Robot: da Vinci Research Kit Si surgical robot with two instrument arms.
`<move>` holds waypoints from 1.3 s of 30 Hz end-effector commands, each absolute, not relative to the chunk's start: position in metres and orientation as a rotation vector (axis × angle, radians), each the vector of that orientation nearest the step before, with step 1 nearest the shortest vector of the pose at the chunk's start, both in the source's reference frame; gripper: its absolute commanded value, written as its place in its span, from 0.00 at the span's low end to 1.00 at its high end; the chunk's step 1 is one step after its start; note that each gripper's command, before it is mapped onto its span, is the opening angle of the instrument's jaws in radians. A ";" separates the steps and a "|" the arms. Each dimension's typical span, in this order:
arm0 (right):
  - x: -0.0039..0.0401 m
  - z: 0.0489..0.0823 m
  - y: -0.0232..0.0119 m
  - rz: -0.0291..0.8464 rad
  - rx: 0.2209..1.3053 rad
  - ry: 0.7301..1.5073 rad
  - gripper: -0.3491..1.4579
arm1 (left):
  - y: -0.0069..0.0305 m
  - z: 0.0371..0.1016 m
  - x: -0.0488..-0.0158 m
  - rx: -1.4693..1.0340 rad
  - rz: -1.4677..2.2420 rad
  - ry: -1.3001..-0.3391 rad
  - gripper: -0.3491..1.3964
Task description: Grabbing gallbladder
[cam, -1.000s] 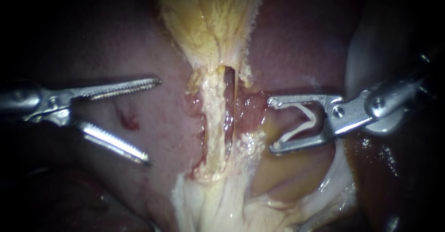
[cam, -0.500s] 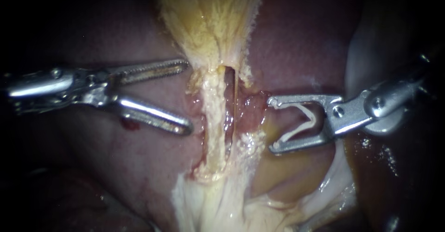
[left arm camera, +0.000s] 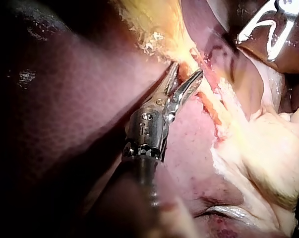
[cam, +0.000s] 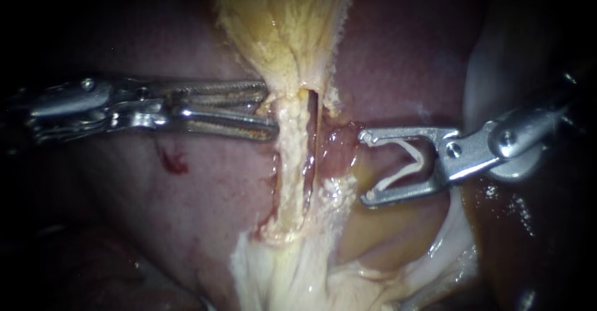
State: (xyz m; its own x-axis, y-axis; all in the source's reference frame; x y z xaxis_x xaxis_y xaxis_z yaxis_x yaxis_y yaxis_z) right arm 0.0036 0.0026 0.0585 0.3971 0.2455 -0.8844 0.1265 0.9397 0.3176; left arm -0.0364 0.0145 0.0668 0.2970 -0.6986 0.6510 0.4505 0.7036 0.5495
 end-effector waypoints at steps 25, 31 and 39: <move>0.0036 0.0585 0.0026 0.077 0.362 1.167 0.47 | 0.0158 0.0602 -0.0329 0.357 -0.858 -0.959 0.00; 0.0036 0.0585 0.0027 0.077 0.362 1.167 0.47 | 0.0165 0.0579 -0.0300 0.345 -0.882 -0.947 0.00; 0.0036 0.0585 0.0027 0.077 0.362 1.167 0.47 | 0.0185 0.0565 -0.0284 0.327 -0.905 -0.962 0.00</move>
State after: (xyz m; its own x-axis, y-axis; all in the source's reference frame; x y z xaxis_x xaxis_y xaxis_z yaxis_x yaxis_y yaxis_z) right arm 0.0036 0.0027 0.0585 0.3972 0.2454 -0.8843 0.1267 0.9397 0.3177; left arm -0.0284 0.0185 0.0565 0.2535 -0.7853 0.5648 0.5156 0.6037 0.6080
